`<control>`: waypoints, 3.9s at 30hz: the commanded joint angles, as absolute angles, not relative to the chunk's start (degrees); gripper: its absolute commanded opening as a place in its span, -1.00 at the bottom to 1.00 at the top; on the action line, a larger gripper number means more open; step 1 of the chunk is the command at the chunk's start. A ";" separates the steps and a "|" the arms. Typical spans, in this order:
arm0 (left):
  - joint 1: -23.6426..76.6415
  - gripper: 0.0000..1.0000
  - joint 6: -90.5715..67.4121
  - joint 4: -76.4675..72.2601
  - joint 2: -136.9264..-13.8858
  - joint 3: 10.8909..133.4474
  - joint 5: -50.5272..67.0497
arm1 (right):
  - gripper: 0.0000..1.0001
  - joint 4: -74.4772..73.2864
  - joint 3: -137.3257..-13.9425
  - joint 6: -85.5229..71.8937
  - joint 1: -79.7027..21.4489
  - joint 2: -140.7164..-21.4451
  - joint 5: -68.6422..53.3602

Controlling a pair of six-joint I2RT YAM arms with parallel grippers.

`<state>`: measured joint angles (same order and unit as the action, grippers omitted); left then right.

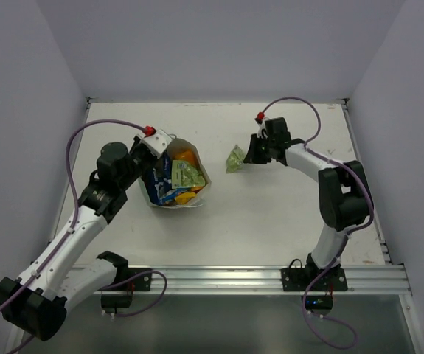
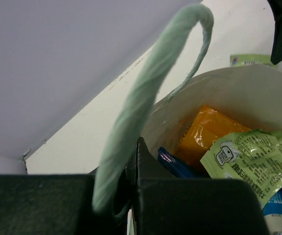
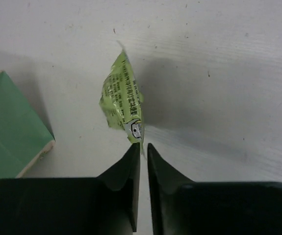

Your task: Take the snacks out of the paper bag

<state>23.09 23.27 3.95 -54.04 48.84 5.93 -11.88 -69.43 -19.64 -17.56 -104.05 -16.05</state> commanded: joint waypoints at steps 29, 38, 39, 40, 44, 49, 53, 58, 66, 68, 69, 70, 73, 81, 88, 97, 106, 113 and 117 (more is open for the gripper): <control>23.38 -1.00 12.22 17.14 -51.42 58.27 5.18 | 0.49 -26.98 -84.99 18.54 -55.72 -83.12 -4.93; 23.38 -1.00 10.90 18.54 -51.07 57.57 6.59 | 0.56 -27.86 -88.77 19.25 -56.60 -92.80 -2.20; 23.38 -1.00 10.81 18.46 -51.06 57.48 6.77 | 0.56 -27.69 -89.03 19.68 -56.60 -94.38 -0.98; 23.38 -1.00 10.81 18.46 -50.89 57.48 6.77 | 0.57 -27.60 -89.03 20.04 -56.60 -95.00 -0.27; 23.38 -1.00 10.90 18.54 -50.89 57.31 6.85 | 0.64 -27.42 -90.09 21.09 -56.51 -98.52 2.81; 23.38 -1.00 10.90 18.54 -50.71 57.22 7.38 | 0.70 -26.19 -90.53 20.92 -55.81 -101.68 3.86; 23.38 -1.00 10.99 18.54 -50.27 57.22 7.56 | 0.68 -25.75 -90.35 20.48 -55.55 -103.09 3.69; 23.38 -1.00 10.99 18.37 -50.27 57.22 7.65 | 0.43 -24.96 -89.03 19.95 -55.37 -103.97 2.29; 23.29 -1.00 10.81 17.84 -50.19 56.95 7.74 | -0.19 -24.87 -86.84 19.86 -55.28 -103.89 1.32; 23.38 -1.00 10.72 17.75 -50.27 56.95 7.82 | -0.38 -24.79 -86.66 19.51 -55.28 -103.36 1.32; 23.29 -1.00 10.72 17.67 -50.36 56.95 7.74 | -0.57 -24.70 -86.57 19.42 -55.37 -102.84 1.41; 23.38 -1.00 10.72 17.67 -50.36 56.95 7.73 | -0.67 -24.52 -86.40 19.34 -55.28 -101.70 1.41; 23.38 -1.00 10.72 17.58 -50.45 56.78 7.03 | -1.00 -24.52 -86.05 19.07 -55.28 -98.19 0.79; 23.38 -1.00 10.81 16.96 -50.97 56.43 3.96 | -1.00 -24.26 -86.92 16.44 -55.28 -86.59 0.35; 23.38 -1.00 11.42 16.44 -51.33 56.69 2.46 | -1.00 -23.12 -87.10 13.28 -53.10 -76.30 6.15; 23.38 -1.00 17.13 14.85 -52.38 58.27 5.18 | -1.00 -19.42 -74.73 -5.70 -28.17 -73.47 5.92; 23.38 -1.00 25.39 13.54 -54.49 61.17 8.09 | -1.00 -9.84 -67.76 -19.86 -15.82 -90.51 -7.20; 23.38 -1.00 29.44 13.10 -53.79 58.98 13.00 | -0.52 -9.58 -73.74 -22.50 -14.85 -103.79 -8.09; 23.38 -1.00 27.69 13.27 -51.68 57.04 13.27 | 0.39 -10.20 -71.99 -20.22 -15.12 -101.27 -8.88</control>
